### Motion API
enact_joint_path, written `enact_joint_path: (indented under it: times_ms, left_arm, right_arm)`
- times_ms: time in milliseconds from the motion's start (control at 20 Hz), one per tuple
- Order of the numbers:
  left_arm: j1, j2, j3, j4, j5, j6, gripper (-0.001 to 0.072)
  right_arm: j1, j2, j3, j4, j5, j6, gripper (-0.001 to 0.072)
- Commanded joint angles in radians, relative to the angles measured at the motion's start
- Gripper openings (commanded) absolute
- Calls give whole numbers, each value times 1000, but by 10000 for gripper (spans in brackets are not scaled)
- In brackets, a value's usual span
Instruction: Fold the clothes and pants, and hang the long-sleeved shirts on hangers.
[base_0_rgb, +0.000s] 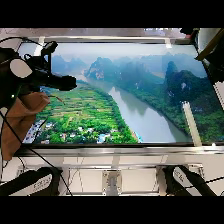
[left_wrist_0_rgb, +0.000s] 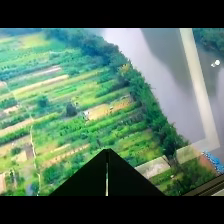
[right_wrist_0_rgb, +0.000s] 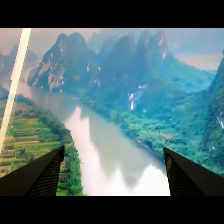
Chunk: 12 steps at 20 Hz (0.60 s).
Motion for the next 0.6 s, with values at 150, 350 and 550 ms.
enact_joint_path:
  times_ms: [150, 350, 550]
  left_arm:
    - [24, -1, 0, 124, 61, 18, 22]
    - [163, 0, 0, 418, -31, -70, 553]
    - [439, 0, 0, 419, -105, -177, 552]
  right_arm:
    - [1, 1, 1, 0, -12, 0, 683]
    - [1, 1, 1, 3, -173, 0, 683]
    - [1, 1, 1, 8, -282, 1, 684]
